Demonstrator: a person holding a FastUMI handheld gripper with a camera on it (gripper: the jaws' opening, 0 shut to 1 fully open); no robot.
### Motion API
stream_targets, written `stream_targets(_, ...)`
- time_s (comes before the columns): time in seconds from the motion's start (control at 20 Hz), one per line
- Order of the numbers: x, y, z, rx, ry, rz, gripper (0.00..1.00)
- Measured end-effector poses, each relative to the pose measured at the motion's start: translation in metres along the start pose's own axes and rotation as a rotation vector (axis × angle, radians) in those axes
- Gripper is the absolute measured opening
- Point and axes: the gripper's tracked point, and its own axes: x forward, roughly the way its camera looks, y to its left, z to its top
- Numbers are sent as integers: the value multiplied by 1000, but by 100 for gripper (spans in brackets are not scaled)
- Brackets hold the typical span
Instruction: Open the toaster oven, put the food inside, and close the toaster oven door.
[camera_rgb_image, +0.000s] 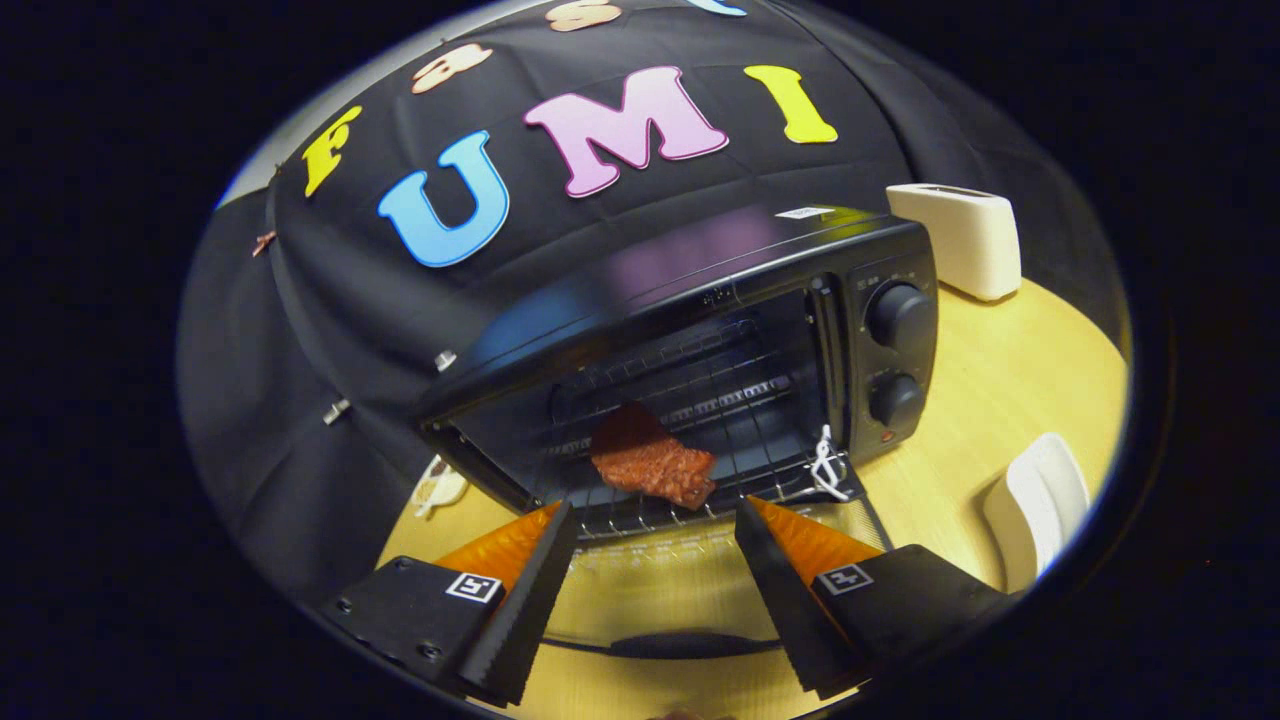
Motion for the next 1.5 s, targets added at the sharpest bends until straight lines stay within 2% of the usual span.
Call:
stream_targets(0.3, -48, -18, -15, -195, 103, -98, 98)
stream_targets(0.55, -67, -22, -39, -304, 186, -110, 99)
stream_targets(0.8, -85, -28, -81, -334, 304, -142, 99)
stream_targets(1.05, -74, -23, -110, -303, 374, -174, 99)
stream_targets(1.35, -51, -15, -133, -269, 410, -223, 99)
stream_targets(1.5, -41, -26, -134, -255, 389, -288, 99)
